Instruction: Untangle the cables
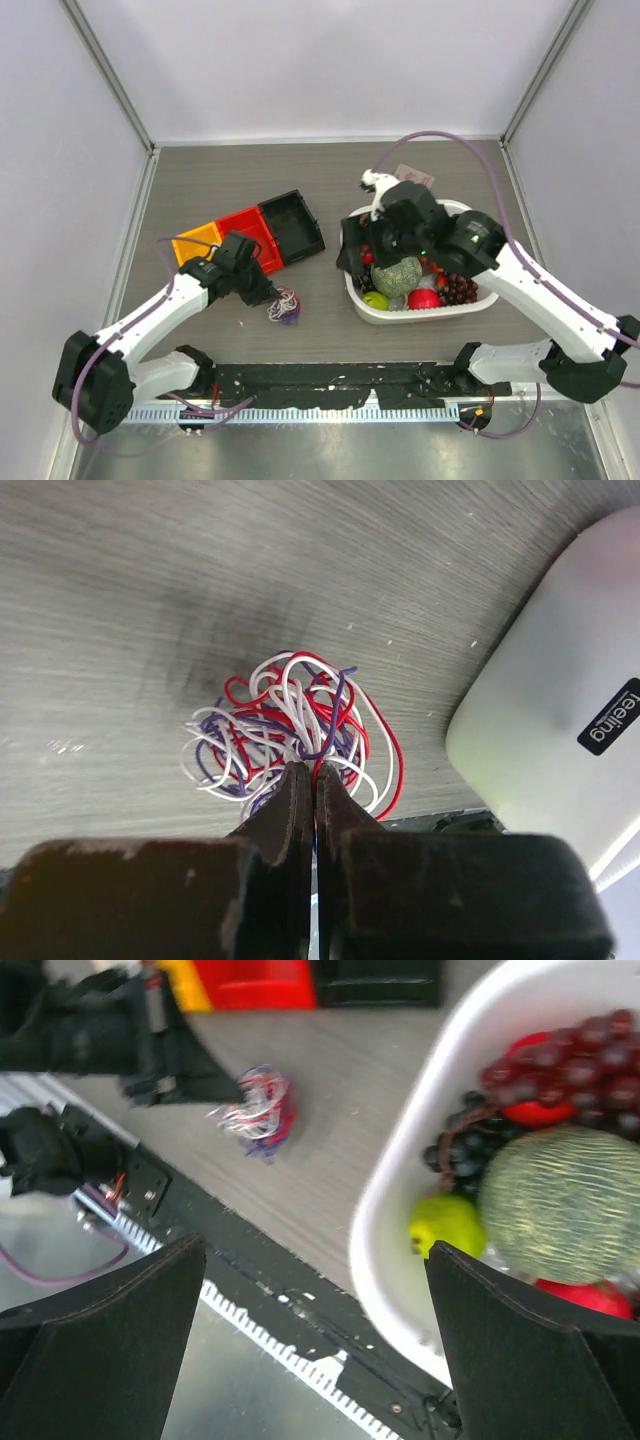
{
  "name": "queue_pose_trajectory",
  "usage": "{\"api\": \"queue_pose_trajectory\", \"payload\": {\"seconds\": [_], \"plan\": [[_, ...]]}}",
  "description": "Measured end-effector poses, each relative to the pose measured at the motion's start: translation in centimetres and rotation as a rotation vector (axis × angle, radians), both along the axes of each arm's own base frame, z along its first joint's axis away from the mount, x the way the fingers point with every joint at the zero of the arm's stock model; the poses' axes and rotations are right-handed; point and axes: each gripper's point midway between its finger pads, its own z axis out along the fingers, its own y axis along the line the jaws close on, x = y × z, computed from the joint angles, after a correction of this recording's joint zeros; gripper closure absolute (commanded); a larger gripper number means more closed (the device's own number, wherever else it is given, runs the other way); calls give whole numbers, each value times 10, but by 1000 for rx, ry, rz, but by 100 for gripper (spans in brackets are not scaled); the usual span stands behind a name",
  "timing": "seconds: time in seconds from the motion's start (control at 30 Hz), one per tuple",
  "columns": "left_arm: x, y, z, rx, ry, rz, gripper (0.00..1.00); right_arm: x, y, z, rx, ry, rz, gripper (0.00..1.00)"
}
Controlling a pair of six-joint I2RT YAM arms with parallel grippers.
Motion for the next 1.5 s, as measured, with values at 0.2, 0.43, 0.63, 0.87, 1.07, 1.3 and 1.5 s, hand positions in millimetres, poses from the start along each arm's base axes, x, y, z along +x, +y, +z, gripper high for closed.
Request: {"api": "queue_pose_trajectory", "payload": {"seconds": [0.2,0.43,0.63,0.87,1.07,1.3,1.5], "plan": [[12,-21,-13,-18,41,-54,49,-33,55,-25,-1,44,104,3],[8,-15,4,10,9,-111,37,-39,90,-69,-72,61,126,23],[0,11,32,41,-83,-169,49,-37,112,-109,-75,53,93,56],[-17,11,17,38,3,-329,34,-19,131,-127,-56,40,5,59],[-18,-1,-6,3,106,-398,50,-13,141,-139,-51,46,-23,60],[-4,-8,-19,-7,136,-318,46,-19,129,-163,-91,41,15,61],[11,-15,-34,-23,158,-239,55,-32,113,-182,-101,45,70,63]]}}
